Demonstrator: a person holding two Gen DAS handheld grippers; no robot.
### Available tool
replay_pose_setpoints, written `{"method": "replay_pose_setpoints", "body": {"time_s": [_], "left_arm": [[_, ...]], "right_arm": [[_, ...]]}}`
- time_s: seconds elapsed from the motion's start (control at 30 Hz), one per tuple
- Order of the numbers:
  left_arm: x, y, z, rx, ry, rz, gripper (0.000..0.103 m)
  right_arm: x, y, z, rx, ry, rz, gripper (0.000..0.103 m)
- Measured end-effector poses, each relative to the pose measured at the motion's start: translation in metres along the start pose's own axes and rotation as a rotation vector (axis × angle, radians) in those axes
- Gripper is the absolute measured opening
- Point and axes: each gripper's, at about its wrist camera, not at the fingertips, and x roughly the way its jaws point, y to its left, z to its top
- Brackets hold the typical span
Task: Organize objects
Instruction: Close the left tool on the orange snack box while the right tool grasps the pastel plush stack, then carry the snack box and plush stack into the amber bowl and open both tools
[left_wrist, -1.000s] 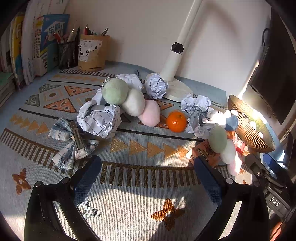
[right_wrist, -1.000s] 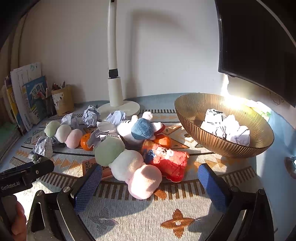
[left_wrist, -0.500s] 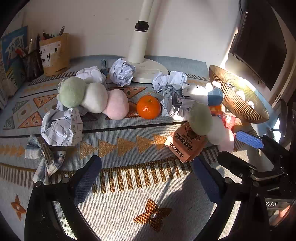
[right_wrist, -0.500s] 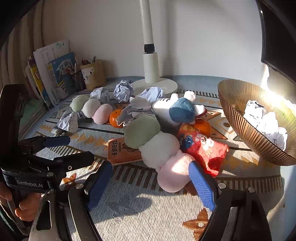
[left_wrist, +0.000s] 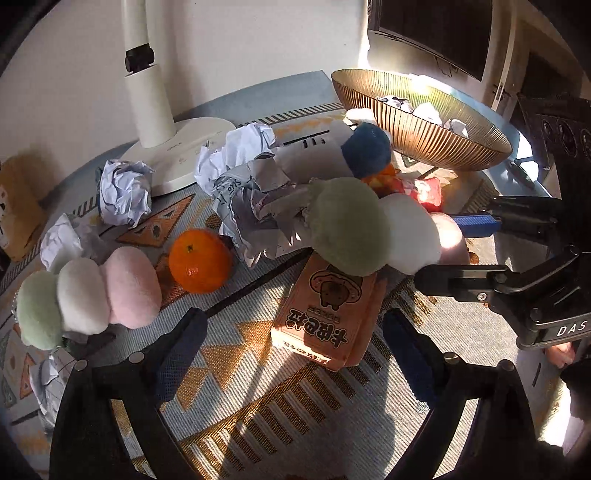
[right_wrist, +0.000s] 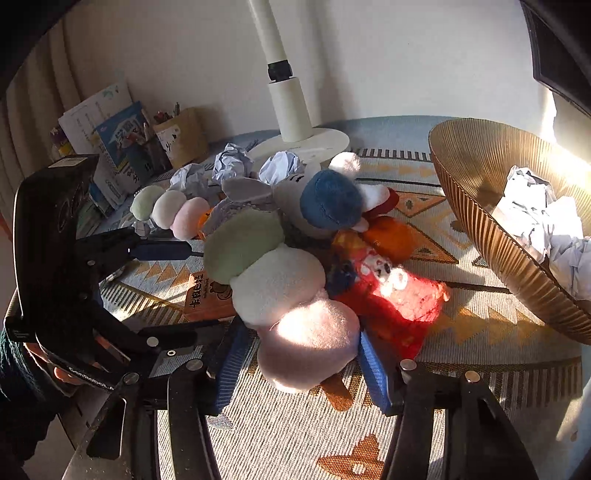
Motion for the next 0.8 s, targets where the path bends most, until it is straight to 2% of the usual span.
{"method": "replay_pose_setpoints", "body": {"time_s": [0.07, 0.1, 0.13, 0.17, 0.23, 0.27, 0.4, 0.47, 0.57, 0.6, 0.73, 0.8], "left_arm": [[0.006, 0.0, 0.001, -0.002, 0.006, 0.001, 0.091], [0.008, -0.002, 0.003, 0.009, 0.004, 0.006, 0.085], [0.007, -0.005, 0.003, 0.019, 0.001, 0.004, 0.076], [0.006, -0.008, 0.004, 0.031, -0.003, -0.001, 0.06], [0.001, -0.015, 0.002, 0.037, -0.003, 0.003, 0.045], [0.0, -0.017, 0.0, 0.026, 0.0, 0.007, 0.042], [-0.024, -0.021, -0.017, -0.042, -0.041, 0.017, 0.039], [-0.039, -0.02, -0.029, -0.091, -0.07, 0.05, 0.039], [-0.052, -0.015, -0.045, -0.151, -0.127, 0.099, 0.039], [-0.054, -0.013, -0.05, -0.166, -0.149, 0.112, 0.039], [-0.062, -0.003, -0.055, -0.226, -0.214, 0.117, 0.039], [-0.06, 0.0, -0.055, -0.236, -0.201, 0.101, 0.039]], "right_arm": [[-0.01, -0.007, -0.007, 0.096, 0.004, -0.024, 0.056], [-0.015, -0.011, -0.011, 0.146, 0.012, -0.06, 0.056], [-0.019, -0.014, -0.016, 0.189, 0.018, -0.089, 0.056], [-0.024, -0.017, -0.021, 0.235, 0.021, -0.106, 0.056], [-0.032, -0.02, -0.031, 0.31, 0.019, -0.103, 0.057], [-0.035, -0.019, -0.036, 0.341, 0.024, -0.083, 0.058], [-0.039, -0.008, -0.047, 0.373, 0.074, 0.095, 0.062], [-0.048, 0.001, -0.051, 0.32, 0.044, 0.053, 0.075], [-0.053, 0.018, -0.052, 0.158, 0.014, -0.108, 0.085], [-0.051, 0.023, -0.052, 0.107, 0.013, -0.128, 0.085], [-0.037, 0.034, -0.052, -0.004, 0.006, -0.091, 0.085], [-0.024, 0.036, -0.047, -0.034, 0.018, -0.131, 0.085]]}}
